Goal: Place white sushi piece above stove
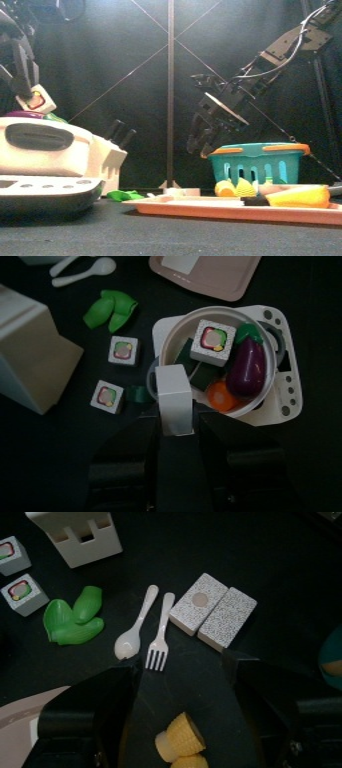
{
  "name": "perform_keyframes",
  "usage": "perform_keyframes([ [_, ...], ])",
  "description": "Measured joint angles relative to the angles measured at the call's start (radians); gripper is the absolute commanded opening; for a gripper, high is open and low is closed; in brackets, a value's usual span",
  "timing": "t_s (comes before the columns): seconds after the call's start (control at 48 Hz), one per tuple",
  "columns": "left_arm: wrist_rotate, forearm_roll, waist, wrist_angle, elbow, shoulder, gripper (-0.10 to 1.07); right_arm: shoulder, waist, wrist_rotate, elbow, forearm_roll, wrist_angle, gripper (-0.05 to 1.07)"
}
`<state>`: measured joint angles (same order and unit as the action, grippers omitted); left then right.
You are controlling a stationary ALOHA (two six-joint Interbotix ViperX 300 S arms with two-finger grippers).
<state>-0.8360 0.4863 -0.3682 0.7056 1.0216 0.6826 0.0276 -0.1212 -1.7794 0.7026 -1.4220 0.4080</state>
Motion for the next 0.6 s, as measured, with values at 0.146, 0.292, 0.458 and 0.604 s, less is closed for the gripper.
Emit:
perform_keyframes([
  [0.146,0.003,-0.006,0.072,-0.117,0.028,0.002,0.6,0.005,0.0,-0.003,0.0,-0.023,0.0,0.95],
  [0.292,0.005,0.018,0.158,-0.138,0.061,0.002,0.6,0.005,0.0,-0.002,0.0,-0.025,0.0,0.95],
  [0.458,0.003,0.034,0.27,-0.149,0.106,0.003,0.6,0.005,0.0,-0.002,0.002,-0.025,0.002,0.95],
  [0.604,-0.002,0.035,0.344,-0.201,0.14,0.002,0.6,0.005,0.0,-0.002,0.012,-0.025,0.002,0.95],
])
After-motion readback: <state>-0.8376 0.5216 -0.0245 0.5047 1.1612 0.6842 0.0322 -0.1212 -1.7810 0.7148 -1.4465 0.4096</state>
